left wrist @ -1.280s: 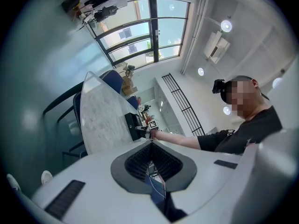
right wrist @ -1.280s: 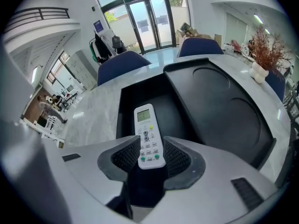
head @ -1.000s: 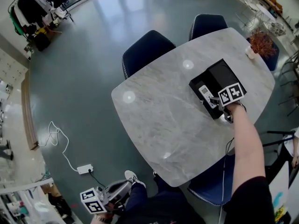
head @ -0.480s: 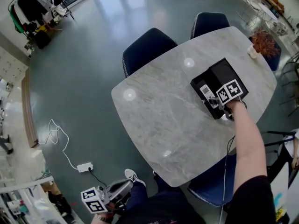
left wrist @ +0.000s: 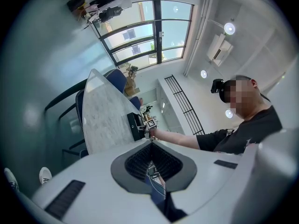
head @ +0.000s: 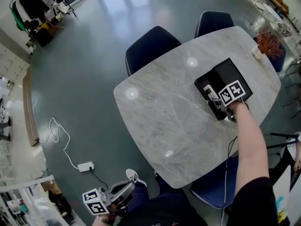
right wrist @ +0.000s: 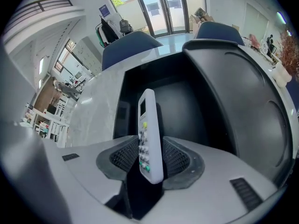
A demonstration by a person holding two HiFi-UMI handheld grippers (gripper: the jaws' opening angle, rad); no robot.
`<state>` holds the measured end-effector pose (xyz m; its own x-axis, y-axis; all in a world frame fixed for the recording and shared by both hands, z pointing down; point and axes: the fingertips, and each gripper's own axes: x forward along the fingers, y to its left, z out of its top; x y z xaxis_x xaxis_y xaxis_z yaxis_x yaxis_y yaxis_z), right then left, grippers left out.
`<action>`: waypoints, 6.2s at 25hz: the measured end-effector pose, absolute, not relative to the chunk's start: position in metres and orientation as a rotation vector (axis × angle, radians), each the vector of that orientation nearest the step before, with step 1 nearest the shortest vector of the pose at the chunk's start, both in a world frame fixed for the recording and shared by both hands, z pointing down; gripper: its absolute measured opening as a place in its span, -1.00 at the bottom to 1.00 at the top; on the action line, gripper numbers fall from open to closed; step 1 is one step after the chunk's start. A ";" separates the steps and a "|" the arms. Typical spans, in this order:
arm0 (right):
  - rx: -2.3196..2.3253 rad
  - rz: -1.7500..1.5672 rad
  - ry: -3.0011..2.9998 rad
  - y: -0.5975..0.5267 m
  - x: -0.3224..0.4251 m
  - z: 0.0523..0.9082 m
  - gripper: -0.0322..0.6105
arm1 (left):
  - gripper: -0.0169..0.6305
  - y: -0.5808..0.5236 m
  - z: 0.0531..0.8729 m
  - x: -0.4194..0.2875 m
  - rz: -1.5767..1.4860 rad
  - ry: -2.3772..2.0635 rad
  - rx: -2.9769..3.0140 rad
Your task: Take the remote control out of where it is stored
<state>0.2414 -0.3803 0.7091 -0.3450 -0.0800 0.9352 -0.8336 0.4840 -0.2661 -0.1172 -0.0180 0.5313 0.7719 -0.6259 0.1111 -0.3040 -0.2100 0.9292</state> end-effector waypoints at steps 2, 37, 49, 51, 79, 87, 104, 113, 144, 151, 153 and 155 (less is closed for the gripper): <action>0.765 0.981 -1.769 -0.380 0.239 0.709 -0.40 | -0.93 -0.018 0.531 -0.117 -0.344 -0.720 1.809; 1.495 1.416 -2.218 -0.358 0.268 0.605 -0.53 | -0.93 -0.026 0.514 -0.133 -0.257 -0.555 1.927; 1.440 1.711 -2.789 -0.209 0.153 0.492 -0.53 | -0.93 -0.004 0.478 -0.152 -0.251 -0.406 2.056; 1.386 1.745 -2.801 -0.179 0.128 0.488 -0.53 | -0.93 0.000 0.473 -0.152 -0.251 -0.375 2.078; 1.392 1.847 -2.798 0.095 -0.032 0.468 -0.53 | -0.93 0.093 0.458 -0.169 -0.176 -0.021 2.129; 1.420 1.853 -2.826 0.155 -0.017 0.461 -0.53 | -0.93 0.108 0.460 -0.126 -0.119 0.040 2.139; 1.234 1.844 -2.887 0.210 0.045 0.456 -0.53 | -0.93 0.155 0.451 -0.029 -0.091 0.057 2.147; 1.144 1.854 -2.897 0.216 0.057 0.456 -0.53 | -0.93 0.164 0.453 -0.014 -0.099 0.019 2.144; 1.132 1.823 -2.916 0.214 0.065 0.453 -0.53 | -0.93 0.164 0.447 -0.002 -0.096 0.037 2.170; 1.133 1.822 -2.915 0.212 0.066 0.454 -0.53 | -0.93 0.163 0.447 -0.002 -0.085 0.031 2.174; 1.132 1.822 -2.915 0.212 0.067 0.454 -0.53 | -0.93 0.164 0.445 -0.001 -0.085 0.036 2.181; 1.131 1.822 -2.916 0.212 0.068 0.453 -0.53 | -0.93 0.163 0.445 0.000 -0.085 0.037 2.181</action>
